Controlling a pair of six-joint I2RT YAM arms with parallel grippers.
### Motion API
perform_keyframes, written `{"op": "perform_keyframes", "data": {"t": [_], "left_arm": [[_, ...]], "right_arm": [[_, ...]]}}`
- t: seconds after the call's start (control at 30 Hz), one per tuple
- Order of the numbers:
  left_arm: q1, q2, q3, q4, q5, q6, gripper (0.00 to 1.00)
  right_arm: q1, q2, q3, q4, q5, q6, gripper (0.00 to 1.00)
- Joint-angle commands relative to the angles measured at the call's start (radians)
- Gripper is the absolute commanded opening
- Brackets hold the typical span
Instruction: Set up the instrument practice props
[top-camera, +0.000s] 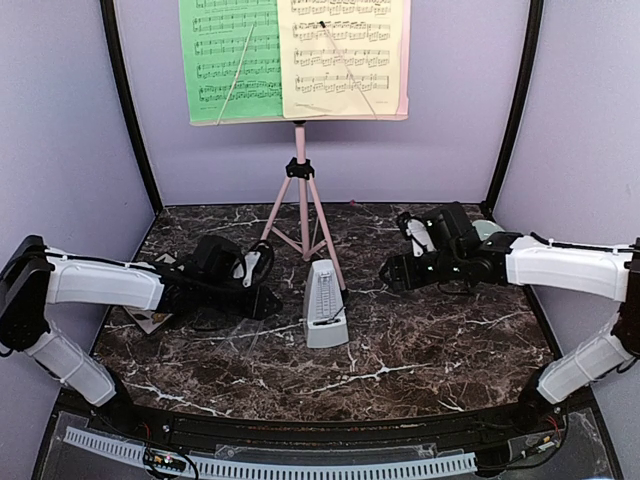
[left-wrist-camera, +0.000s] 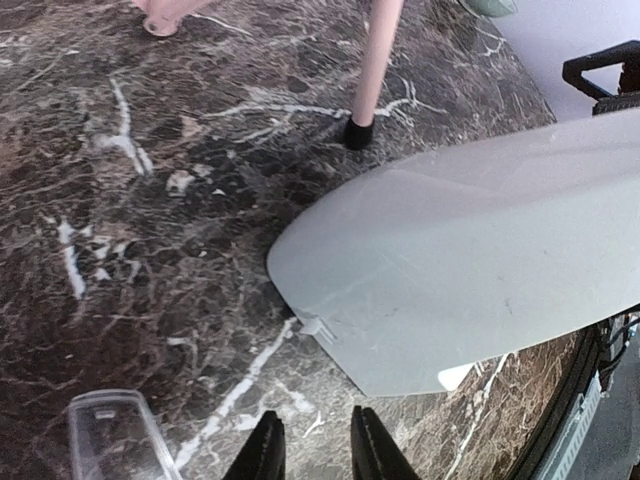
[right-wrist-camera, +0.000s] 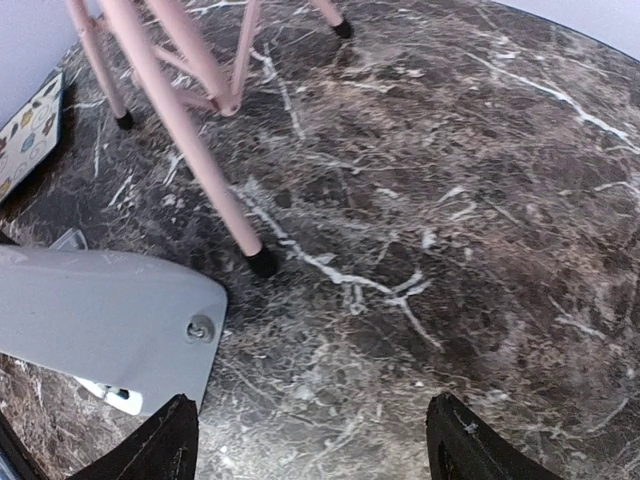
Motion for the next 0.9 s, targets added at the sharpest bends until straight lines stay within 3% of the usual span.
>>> {"op": "perform_keyframes", "data": {"t": [0.0, 0.27, 0.87], "left_arm": [[0.058, -0.1, -0.052, 0.018, -0.036, -0.041, 0.25], [0.181, -0.2, -0.133, 0.056, -0.014, -0.14, 0.26], [0.241, -0.165, -0.154, 0.093, 0.122, -0.213, 0.28]], "right_arm": [[-0.091, -0.107, -0.003, -0.014, -0.06, -0.04, 0.83], [-0.188, -0.167, -0.026, 0.006, -0.244, -0.032, 0.91], [-0.197, -0.073, -0.174, 0.112, -0.433, 0.014, 0.8]]}}
